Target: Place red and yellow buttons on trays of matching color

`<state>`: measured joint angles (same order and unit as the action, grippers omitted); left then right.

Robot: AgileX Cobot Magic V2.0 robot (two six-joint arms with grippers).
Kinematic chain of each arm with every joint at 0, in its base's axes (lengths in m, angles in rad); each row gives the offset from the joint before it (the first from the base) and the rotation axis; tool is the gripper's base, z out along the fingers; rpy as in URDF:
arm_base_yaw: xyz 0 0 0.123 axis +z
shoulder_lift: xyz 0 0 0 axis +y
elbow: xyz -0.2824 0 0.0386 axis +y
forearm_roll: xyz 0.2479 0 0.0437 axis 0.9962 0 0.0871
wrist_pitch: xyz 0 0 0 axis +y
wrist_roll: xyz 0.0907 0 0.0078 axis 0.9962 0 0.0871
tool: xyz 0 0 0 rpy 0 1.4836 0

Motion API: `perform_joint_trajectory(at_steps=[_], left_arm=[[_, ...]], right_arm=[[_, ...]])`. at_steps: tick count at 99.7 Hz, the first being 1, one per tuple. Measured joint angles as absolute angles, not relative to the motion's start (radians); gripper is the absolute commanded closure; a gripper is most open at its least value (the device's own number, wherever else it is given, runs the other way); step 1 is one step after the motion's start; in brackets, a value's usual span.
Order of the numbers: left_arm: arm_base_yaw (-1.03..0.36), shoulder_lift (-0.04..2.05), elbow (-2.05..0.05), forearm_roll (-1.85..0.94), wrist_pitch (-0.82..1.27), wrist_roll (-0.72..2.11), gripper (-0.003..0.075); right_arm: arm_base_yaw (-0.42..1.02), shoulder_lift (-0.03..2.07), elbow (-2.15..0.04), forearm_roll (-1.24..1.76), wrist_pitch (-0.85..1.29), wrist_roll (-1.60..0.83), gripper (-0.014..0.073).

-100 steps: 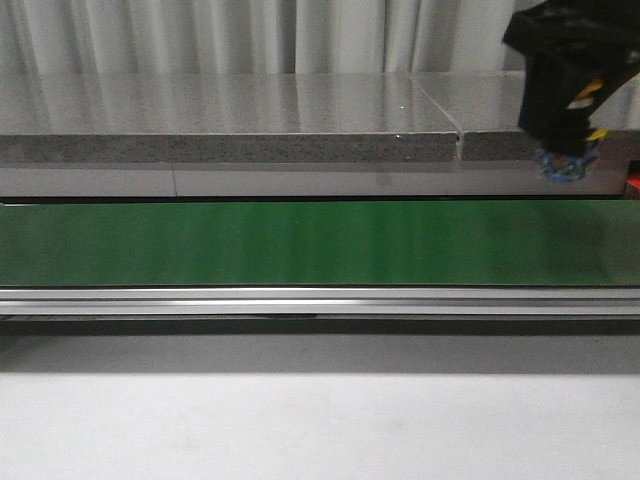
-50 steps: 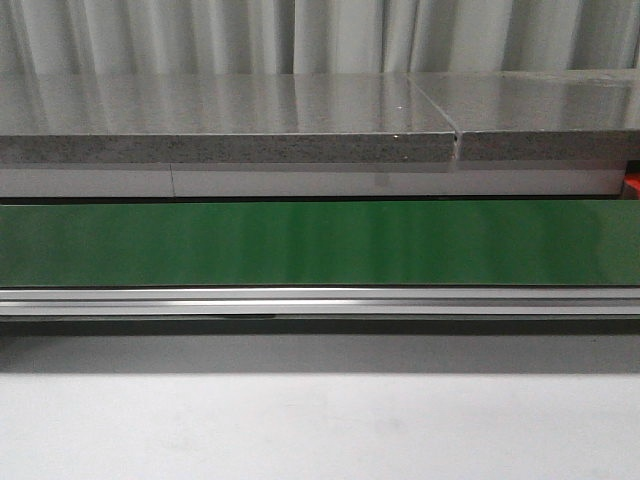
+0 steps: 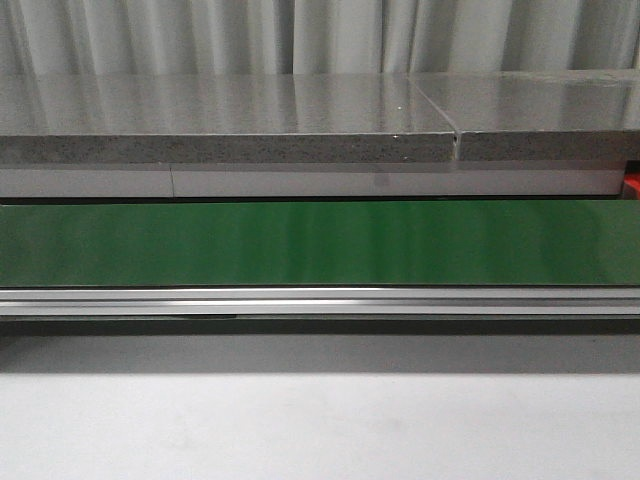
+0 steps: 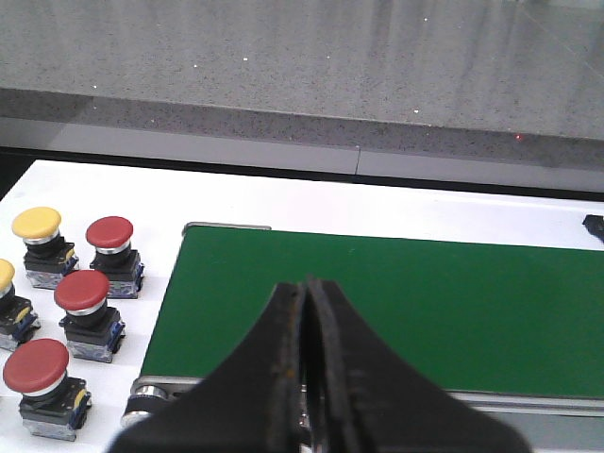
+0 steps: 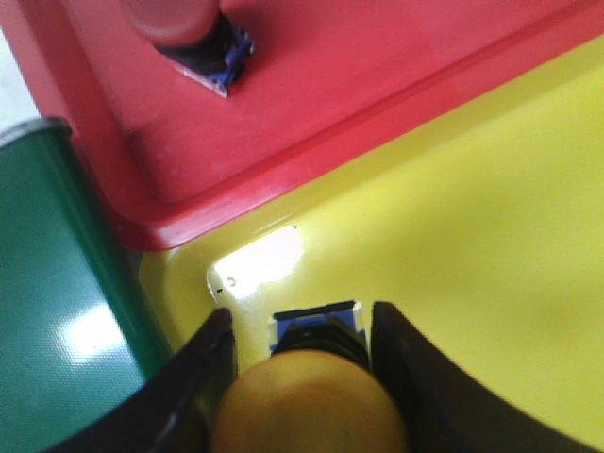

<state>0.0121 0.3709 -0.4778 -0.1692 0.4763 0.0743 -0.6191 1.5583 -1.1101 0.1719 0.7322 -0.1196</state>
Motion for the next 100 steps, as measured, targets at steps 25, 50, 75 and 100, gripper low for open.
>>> perform_joint_trajectory(at_steps=[25, 50, 75, 100], left_arm=[[0.012, 0.371, -0.478, -0.169, 0.476, 0.074, 0.0739], [0.012, 0.371, -0.478, -0.169, 0.476, 0.074, 0.0739], [0.012, 0.371, -0.478, -0.169, 0.476, 0.074, 0.0739], [0.012, 0.371, -0.478, -0.169, 0.476, 0.074, 0.0739]], right_arm=[[-0.617, 1.558, -0.969, 0.185, 0.569, -0.118, 0.0473], [-0.617, 1.558, -0.946, 0.189, 0.509, -0.118, 0.0473], [-0.617, 1.56, -0.946, 0.189, 0.491, -0.118, 0.0473], [-0.617, 1.631, -0.946, 0.189, 0.482, -0.118, 0.0473]])
